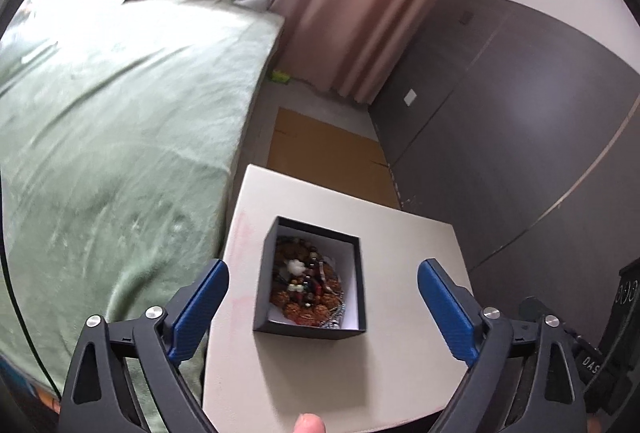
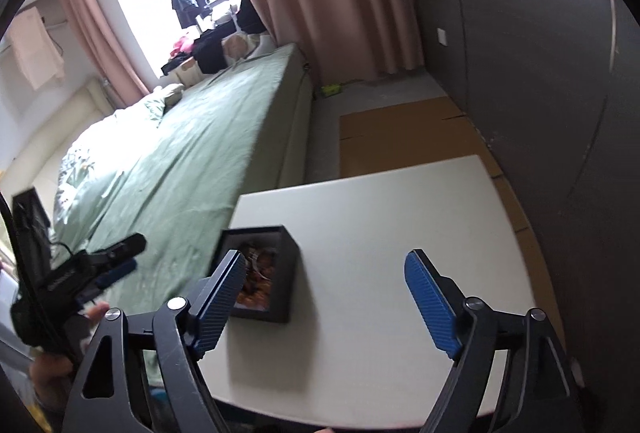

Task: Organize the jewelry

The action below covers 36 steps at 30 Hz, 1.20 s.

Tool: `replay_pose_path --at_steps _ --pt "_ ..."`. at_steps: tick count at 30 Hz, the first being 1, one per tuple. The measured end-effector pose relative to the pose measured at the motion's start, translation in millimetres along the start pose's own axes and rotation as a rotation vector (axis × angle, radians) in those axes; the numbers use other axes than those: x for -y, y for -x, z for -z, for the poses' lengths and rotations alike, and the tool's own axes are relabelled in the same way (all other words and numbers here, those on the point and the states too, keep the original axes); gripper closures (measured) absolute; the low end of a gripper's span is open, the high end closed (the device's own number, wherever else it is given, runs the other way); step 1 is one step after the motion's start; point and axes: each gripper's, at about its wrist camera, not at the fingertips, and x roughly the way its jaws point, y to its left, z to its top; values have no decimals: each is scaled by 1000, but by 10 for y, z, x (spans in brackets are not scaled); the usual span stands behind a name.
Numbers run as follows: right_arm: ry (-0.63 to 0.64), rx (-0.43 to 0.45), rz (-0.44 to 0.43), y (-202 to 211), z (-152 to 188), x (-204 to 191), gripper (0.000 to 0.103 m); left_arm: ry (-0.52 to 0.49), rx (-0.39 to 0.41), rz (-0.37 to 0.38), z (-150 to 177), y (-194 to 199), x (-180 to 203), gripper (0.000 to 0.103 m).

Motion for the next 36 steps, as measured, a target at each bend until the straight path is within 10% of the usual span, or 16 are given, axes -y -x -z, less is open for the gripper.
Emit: replay_pose_path --at_steps 7,36 --pt "56 5 66 165 212 125 0 -147 44 -40 218 171 517 0" --pt "49 3 92 519 533 588 0 -259 116 -105 681 152 832 0"
